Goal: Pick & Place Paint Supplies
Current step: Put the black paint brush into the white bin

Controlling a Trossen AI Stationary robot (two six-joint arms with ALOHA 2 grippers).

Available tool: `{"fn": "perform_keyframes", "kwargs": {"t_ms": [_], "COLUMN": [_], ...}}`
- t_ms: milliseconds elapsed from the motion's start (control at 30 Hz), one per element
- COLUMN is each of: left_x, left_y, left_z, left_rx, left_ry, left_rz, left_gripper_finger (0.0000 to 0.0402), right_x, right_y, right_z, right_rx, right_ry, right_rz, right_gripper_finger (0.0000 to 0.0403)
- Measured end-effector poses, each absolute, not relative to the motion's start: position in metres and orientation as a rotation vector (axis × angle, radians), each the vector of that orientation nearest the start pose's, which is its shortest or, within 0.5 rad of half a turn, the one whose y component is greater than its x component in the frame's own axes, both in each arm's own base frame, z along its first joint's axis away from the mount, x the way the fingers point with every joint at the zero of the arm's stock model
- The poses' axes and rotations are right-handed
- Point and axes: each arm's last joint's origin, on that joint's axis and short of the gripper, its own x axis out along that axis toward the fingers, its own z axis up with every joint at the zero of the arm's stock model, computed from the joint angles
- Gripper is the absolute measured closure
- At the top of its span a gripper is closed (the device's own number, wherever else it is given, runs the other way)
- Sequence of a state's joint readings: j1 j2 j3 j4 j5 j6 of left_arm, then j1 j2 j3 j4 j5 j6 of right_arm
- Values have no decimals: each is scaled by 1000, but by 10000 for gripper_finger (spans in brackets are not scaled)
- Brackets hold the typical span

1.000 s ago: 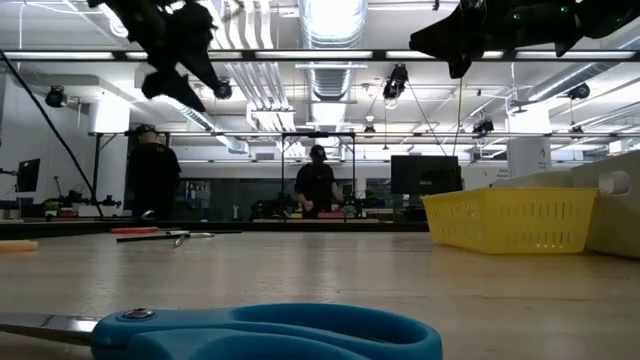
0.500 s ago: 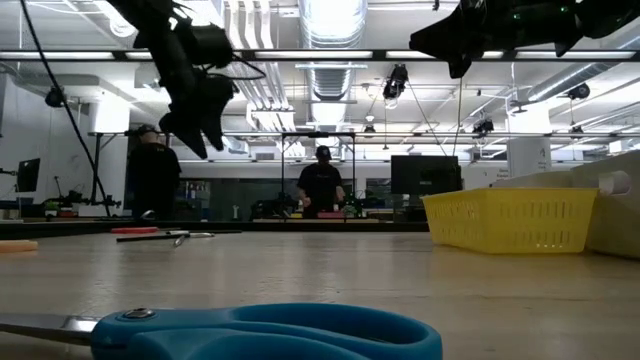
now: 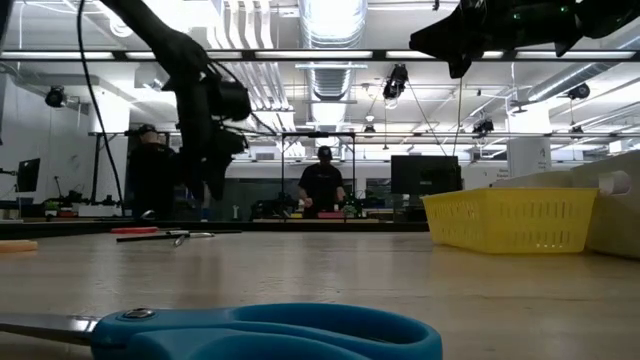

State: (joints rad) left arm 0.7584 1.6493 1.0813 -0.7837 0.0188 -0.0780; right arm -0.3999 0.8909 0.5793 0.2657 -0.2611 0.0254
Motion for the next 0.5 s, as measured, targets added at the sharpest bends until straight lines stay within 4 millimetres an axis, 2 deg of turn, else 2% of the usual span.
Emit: {"fn": "perform_keyframes", "kwargs": {"t_ms": [300,500], "left_x": [217,209], "left_y": [228,235], "left_z": [156,146], "left_rx": [-612,-650], "left_ry": [1320,1345], "left_rz": [681,685], "left_gripper_finger": [101,101], "right_x": [188,188], "right_y": [-71,-71], "right_z": [286,286], "right_rx": [40,40], "right_ry": [42,42], "right_rz": [-139,-139], "right_gripper_finger": [320,320]}}
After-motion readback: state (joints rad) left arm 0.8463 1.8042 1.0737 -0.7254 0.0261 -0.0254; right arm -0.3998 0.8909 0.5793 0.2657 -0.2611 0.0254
